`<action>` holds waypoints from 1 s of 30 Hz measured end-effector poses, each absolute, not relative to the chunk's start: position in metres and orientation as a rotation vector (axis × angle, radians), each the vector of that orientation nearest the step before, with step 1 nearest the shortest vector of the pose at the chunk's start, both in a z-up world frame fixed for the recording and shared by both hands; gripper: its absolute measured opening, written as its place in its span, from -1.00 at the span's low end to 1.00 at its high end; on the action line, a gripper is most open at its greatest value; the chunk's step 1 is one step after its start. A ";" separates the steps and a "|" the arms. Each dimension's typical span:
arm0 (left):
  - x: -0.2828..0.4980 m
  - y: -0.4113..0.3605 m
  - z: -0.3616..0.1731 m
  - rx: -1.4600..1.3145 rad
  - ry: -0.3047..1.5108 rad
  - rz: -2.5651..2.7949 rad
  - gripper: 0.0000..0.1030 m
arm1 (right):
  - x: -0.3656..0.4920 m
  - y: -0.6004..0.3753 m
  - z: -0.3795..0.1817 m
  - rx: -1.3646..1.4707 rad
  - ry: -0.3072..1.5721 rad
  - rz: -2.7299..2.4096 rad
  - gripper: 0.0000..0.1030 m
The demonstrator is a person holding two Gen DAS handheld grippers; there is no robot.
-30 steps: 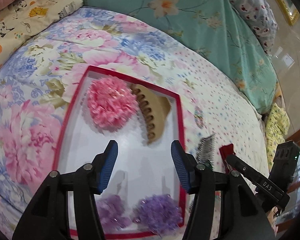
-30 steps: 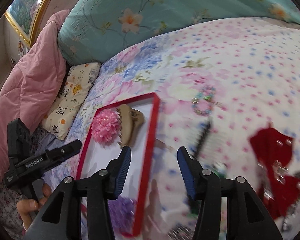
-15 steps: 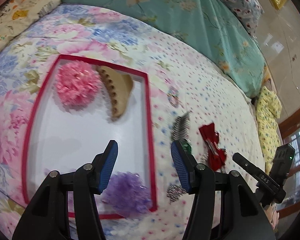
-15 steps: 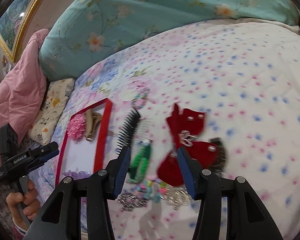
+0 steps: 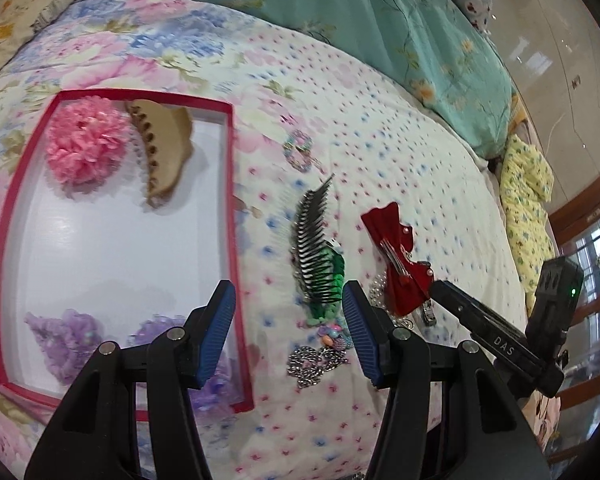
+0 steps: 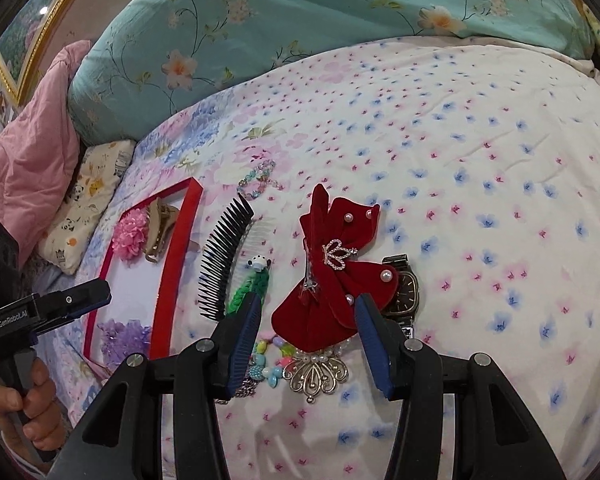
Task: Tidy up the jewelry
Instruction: 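Grasp the black comb with the left gripper while the right gripper grasps the red velvet bow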
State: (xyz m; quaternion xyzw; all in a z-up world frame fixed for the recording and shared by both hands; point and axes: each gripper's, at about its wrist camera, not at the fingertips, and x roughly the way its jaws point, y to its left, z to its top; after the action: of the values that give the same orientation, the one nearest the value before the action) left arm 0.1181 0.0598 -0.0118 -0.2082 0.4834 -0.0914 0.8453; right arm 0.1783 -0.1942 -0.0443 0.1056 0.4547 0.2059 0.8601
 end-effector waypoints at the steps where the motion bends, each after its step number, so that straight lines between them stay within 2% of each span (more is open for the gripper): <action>1: 0.120 0.057 -0.013 -0.435 1.025 -0.196 0.06 | 0.181 -0.194 -0.045 0.219 0.956 0.431 -0.01; 14: 0.159 0.018 -0.032 -0.371 1.079 -0.241 0.06 | 0.209 -0.190 -0.051 0.167 0.990 0.439 0.03; 23: 0.196 0.004 -0.064 -0.312 1.146 -0.215 0.03 | 0.233 -0.173 -0.067 0.068 1.048 0.455 0.06; 25: 0.198 0.003 -0.069 -0.307 1.155 -0.222 -0.22 | 0.236 -0.169 -0.072 0.057 1.062 0.457 0.06; 27: 0.198 0.002 -0.071 -0.300 1.159 -0.230 -0.60 | 0.238 -0.167 -0.074 0.040 1.063 0.454 0.00; 29: 0.198 0.002 -0.071 -0.295 1.157 -0.238 -0.78 | 0.238 -0.168 -0.075 0.042 1.062 0.445 -0.24; 30: 0.197 0.002 -0.071 -0.292 1.152 -0.236 -0.79 | 0.238 -0.171 -0.076 0.062 1.063 0.449 -0.25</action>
State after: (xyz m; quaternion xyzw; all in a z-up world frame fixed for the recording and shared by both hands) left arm 0.1972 0.0016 -0.0707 -0.1372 0.5414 -0.1111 0.8220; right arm 0.2376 -0.1712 -0.0756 0.0291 0.5023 0.2122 0.8377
